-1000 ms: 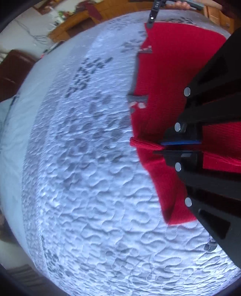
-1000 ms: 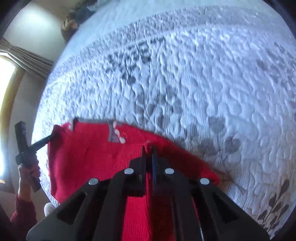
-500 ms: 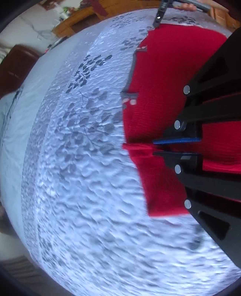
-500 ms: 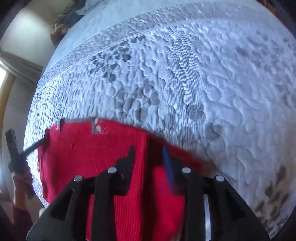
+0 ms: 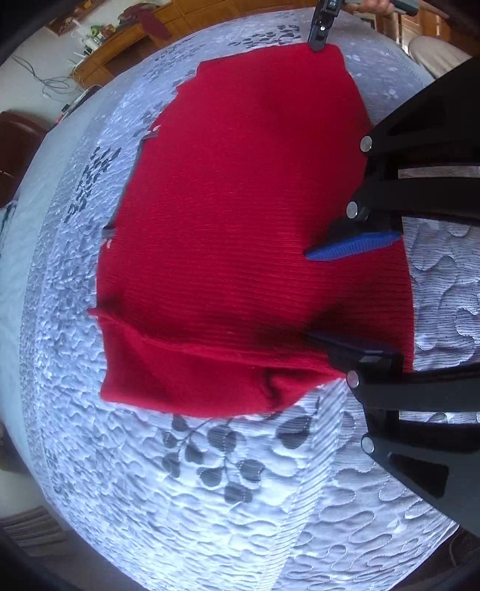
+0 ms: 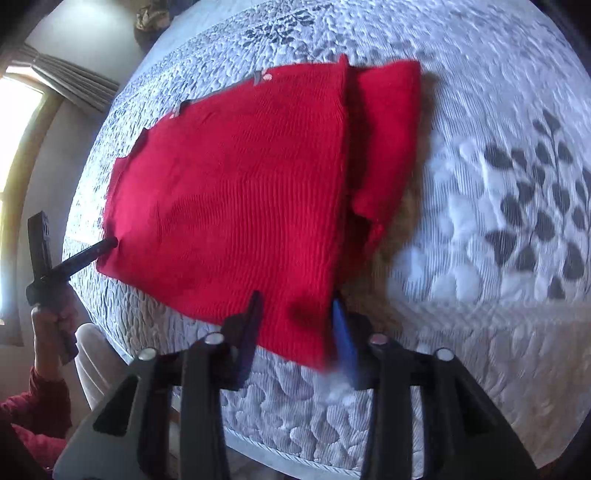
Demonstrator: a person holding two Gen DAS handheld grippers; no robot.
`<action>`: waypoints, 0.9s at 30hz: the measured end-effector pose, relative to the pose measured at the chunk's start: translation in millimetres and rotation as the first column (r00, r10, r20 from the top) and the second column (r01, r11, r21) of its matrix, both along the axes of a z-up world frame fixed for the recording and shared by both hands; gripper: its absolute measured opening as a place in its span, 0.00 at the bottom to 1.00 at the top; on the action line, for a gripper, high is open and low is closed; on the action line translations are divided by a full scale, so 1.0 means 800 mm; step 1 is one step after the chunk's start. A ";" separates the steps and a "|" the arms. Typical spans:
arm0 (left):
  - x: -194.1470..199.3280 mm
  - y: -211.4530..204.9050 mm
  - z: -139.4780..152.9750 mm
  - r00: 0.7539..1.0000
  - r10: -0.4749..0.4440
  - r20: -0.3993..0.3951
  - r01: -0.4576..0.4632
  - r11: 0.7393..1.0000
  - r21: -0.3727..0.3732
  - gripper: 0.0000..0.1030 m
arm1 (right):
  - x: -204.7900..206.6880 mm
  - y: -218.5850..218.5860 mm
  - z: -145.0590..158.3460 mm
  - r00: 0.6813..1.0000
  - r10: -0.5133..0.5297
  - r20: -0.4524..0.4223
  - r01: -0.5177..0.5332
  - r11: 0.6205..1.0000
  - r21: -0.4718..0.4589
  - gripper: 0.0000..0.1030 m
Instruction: Fold small clothes
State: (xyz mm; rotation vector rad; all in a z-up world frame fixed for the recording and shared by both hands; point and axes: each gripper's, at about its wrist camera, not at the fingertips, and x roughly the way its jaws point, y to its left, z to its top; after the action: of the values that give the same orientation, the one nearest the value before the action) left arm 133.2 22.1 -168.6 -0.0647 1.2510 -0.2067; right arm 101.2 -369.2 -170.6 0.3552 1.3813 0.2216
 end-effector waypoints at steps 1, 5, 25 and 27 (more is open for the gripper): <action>-0.002 0.000 0.000 1.000 -0.006 0.006 0.006 1.000 0.008 0.39 | -0.002 -0.002 -0.001 1.000 -0.012 -0.002 0.012 1.000 0.010 0.07; -0.004 0.001 -0.001 1.000 -0.005 -0.001 0.005 1.000 0.010 0.39 | -0.014 -0.010 0.010 1.000 -0.022 0.003 0.022 0.999 0.028 0.06; -0.013 -0.020 0.020 0.999 -0.003 0.034 0.003 1.000 -0.008 0.41 | -0.012 -0.020 0.013 0.999 -0.037 -0.006 0.037 0.999 -0.017 0.29; -0.012 -0.028 0.032 0.998 -0.014 0.066 0.014 1.000 0.007 0.45 | -0.003 -0.026 0.025 0.999 -0.048 0.013 0.048 0.998 -0.031 0.38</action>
State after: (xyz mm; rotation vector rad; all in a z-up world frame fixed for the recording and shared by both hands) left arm 123.3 -0.6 -142.9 -0.0432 1.1863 -0.2156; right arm 98.7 -389.8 -150.5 0.3596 1.3610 0.1622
